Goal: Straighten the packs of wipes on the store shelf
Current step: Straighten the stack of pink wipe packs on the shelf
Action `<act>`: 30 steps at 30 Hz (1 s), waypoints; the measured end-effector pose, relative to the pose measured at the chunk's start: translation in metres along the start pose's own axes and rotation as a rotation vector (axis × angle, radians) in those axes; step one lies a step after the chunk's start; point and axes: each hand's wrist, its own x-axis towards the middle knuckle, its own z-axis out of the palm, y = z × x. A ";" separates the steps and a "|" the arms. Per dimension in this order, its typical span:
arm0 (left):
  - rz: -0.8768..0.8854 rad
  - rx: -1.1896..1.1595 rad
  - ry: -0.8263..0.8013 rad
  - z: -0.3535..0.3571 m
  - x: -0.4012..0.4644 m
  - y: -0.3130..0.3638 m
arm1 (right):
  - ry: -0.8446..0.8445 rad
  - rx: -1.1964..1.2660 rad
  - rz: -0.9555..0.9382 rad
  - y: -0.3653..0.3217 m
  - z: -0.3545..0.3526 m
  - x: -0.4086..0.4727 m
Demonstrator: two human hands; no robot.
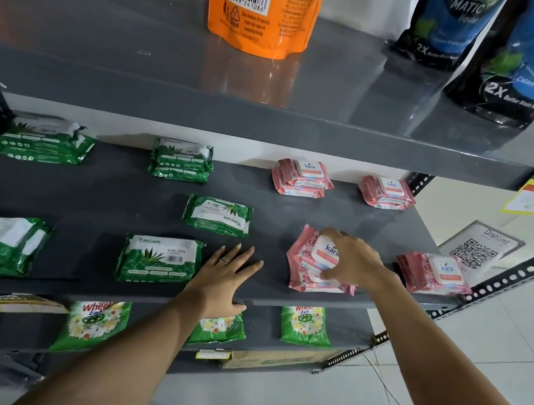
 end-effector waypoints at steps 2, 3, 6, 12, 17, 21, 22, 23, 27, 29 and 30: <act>-0.004 0.006 -0.003 0.000 0.000 0.000 | -0.028 0.004 -0.062 0.005 -0.001 0.001; -0.006 0.009 -0.002 -0.001 0.001 0.000 | -0.040 0.011 -0.090 0.007 -0.001 0.002; -0.008 0.017 -0.009 -0.001 0.001 0.000 | -0.064 0.010 -0.171 0.012 -0.002 0.004; -0.019 0.008 -0.006 -0.001 0.000 0.001 | -0.073 0.005 -0.241 0.021 0.000 0.007; -0.022 0.003 -0.026 -0.002 -0.001 0.001 | -0.065 0.001 -0.265 0.023 0.003 0.006; -0.025 0.002 -0.029 -0.003 -0.001 0.003 | -0.053 0.009 -0.278 0.025 0.004 0.002; -0.027 0.005 -0.029 -0.003 -0.001 0.003 | -0.050 0.009 -0.281 0.025 0.004 0.001; -0.028 0.007 -0.033 -0.003 -0.001 0.002 | -0.048 0.010 -0.284 0.025 0.004 0.000; -0.035 0.015 -0.051 -0.003 -0.002 0.003 | -0.047 0.013 -0.285 0.024 0.006 -0.001; -0.038 0.018 -0.061 -0.004 -0.002 0.005 | -0.052 0.018 -0.284 0.024 0.006 -0.002; -0.040 0.023 -0.071 -0.005 -0.002 0.006 | -0.049 0.019 -0.291 0.024 0.006 -0.002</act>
